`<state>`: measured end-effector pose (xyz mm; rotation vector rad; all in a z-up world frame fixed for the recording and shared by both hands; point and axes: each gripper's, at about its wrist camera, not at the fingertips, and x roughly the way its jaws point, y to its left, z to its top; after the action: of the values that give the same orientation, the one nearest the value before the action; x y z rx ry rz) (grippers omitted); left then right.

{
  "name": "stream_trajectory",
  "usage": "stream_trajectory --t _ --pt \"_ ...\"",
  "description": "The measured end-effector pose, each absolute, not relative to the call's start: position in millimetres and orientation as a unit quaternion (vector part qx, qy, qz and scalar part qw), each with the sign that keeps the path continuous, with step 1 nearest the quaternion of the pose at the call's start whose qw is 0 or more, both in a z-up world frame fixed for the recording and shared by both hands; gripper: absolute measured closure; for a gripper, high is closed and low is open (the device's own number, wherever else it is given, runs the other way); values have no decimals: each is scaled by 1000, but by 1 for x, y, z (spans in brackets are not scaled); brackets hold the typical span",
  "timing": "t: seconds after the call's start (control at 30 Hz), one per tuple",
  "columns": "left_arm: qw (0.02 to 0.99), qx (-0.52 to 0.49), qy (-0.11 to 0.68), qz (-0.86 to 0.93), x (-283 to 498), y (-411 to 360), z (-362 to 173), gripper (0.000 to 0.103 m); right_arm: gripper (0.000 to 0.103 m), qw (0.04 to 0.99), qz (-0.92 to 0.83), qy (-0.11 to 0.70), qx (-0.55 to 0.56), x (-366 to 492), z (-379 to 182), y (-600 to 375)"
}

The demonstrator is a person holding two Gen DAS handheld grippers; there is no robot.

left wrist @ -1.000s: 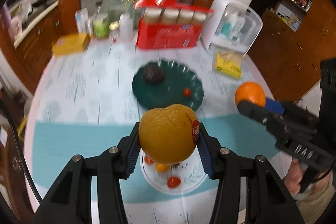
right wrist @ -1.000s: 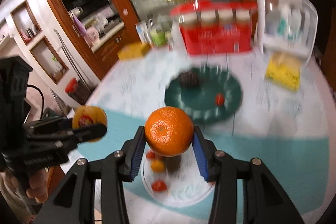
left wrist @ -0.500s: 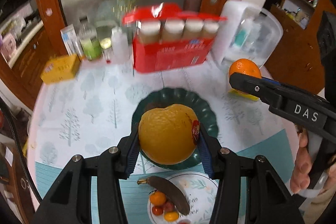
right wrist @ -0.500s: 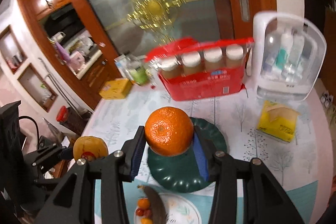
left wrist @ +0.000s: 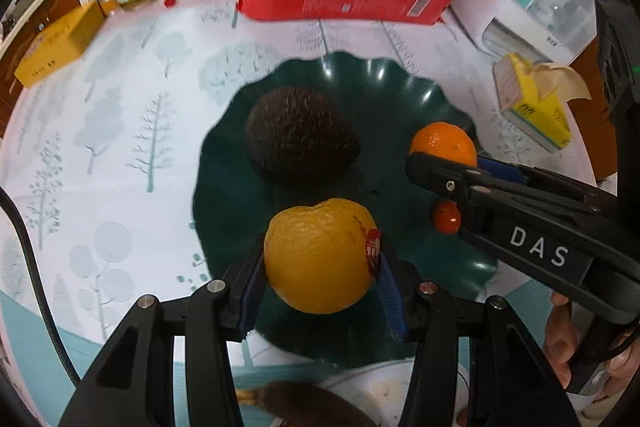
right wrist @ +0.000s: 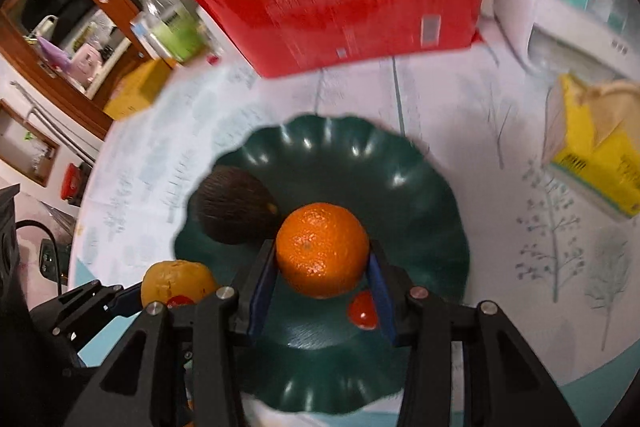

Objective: Organize fruits
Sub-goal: 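Carry grapefruit and orange to the green plate and open both tools, then withdraw both tools back toward the white fruit plate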

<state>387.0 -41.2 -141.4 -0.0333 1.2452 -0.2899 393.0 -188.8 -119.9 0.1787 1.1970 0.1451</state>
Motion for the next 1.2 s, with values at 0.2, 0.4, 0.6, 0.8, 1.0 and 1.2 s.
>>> stream_trajectory --t 0.2,0.4,0.6,0.8,1.0,1.2 --pt "795 -13 592 -135 393 -43 -161 54 58 816 71 569 77 398 -140 -181" --pt "789 -21 597 -143 395 -44 -161 11 54 811 67 578 66 400 -149 -175" --pt "783 -39 604 -141 393 -40 -157 10 50 817 74 568 64 392 -141 -175" --pt "783 -52 606 -130 384 -34 -152 4 47 827 75 551 79 381 -127 -180" --pt "803 -34 582 -126 371 -34 -130 0 47 835 69 539 90 371 -115 -186" --pt "814 -25 566 -124 357 -32 -107 0 47 839 70 531 100 357 -102 -189"
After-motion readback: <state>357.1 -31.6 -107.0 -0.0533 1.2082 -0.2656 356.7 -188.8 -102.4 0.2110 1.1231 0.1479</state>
